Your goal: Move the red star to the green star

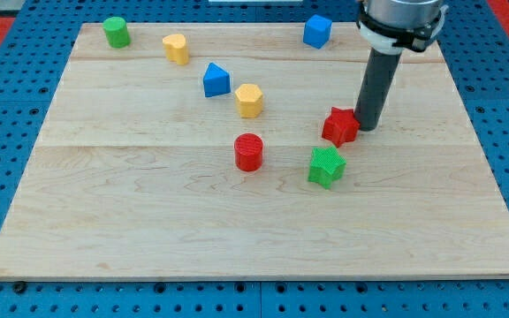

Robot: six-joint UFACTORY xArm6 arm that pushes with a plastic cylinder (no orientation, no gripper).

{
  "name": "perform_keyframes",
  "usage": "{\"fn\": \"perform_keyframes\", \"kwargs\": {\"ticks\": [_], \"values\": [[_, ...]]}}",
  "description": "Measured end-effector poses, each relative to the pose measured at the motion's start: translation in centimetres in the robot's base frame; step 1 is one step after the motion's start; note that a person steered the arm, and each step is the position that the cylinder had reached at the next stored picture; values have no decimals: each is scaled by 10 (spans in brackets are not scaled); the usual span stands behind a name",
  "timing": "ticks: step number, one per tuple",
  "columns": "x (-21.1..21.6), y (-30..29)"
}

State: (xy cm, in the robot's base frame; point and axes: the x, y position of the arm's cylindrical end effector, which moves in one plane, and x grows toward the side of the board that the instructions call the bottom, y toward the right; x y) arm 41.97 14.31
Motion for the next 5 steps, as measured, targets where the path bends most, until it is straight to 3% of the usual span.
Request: {"fn": "perform_keyframes", "kwargs": {"ticks": [2, 5], "values": [[-31, 9], [-12, 17]]}}
